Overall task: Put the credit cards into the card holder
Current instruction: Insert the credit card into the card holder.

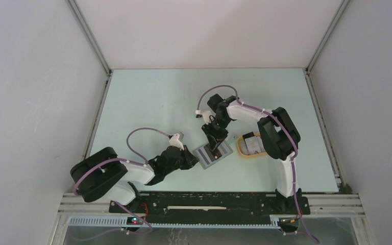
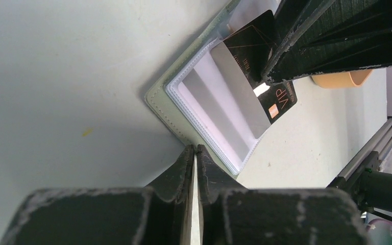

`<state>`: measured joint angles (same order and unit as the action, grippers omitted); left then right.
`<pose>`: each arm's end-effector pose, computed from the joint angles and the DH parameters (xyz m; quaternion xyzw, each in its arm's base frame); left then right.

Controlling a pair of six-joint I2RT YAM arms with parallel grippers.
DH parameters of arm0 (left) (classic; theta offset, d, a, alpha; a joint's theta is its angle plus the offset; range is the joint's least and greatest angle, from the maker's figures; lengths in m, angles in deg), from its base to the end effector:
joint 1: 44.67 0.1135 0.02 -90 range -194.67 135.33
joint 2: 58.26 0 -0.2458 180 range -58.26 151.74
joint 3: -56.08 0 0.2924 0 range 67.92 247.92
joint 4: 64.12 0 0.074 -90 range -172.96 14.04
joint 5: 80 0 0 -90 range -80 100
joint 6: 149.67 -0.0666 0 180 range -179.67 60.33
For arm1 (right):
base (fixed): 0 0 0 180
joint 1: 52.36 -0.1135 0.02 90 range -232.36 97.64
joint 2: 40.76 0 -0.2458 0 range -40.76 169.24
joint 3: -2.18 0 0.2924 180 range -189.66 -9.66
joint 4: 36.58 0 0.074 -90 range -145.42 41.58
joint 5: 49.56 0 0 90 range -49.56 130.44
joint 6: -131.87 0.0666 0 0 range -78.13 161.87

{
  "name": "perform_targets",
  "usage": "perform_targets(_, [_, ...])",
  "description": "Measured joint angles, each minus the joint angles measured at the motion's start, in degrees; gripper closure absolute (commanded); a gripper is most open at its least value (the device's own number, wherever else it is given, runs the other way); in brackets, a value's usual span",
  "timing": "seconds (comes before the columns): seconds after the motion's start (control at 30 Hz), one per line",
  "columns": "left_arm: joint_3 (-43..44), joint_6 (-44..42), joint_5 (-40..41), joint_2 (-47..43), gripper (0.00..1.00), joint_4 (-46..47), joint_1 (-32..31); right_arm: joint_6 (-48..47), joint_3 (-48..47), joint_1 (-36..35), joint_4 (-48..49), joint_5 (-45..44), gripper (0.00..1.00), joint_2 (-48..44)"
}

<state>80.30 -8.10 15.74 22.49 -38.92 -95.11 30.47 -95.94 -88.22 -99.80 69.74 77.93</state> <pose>0.1717 -0.1974 0.0393 -0.0331 0.8704 -0.3528 0.3418 0.3262 0.2760 0.0951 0.3998 -0.8796 -0.2579 0.0023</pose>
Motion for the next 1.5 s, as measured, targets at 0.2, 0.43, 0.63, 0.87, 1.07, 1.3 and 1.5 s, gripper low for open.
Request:
perform_targets(0.2, [1.62, 0.07, -1.05, 3.21, 0.91, 2.12, 0.00, -0.24, 0.04, -1.09, 0.33, -3.32, 0.57, -0.61])
perform_targets(0.43, [2.05, 0.57, -2.14, 5.84, 0.92, 5.33, 0.00, -0.07, 0.04, -1.25, 1.33, -2.45, 0.56, -0.13])
perform_targets(0.63, [2.05, 1.22, -2.71, 7.63, 0.92, 7.98, 0.00, -0.13, 0.20, 0.37, 1.31, -0.57, 0.55, -0.07])
perform_targets(0.87, [2.05, 1.62, -2.86, 8.90, 0.92, 9.88, 0.00, -0.28, 0.94, 3.17, 0.85, 2.73, 0.54, -0.07])
perform_targets(1.07, [2.05, 1.97, -2.91, 9.33, 0.93, 10.51, 0.00, -0.57, 0.98, 3.67, 0.55, 3.28, 0.55, -0.07])
perform_targets(1.3, [2.05, 2.10, -2.95, 10.12, 0.93, 11.76, 0.02, -1.38, 1.09, 4.70, 0.15, 3.98, 0.55, -0.09])
perform_targets(1.5, [2.05, 2.47, -2.97, 10.45, 0.93, 12.17, 0.11, -1.62, 1.27, 4.98, -0.13, 3.93, 0.57, -0.17])
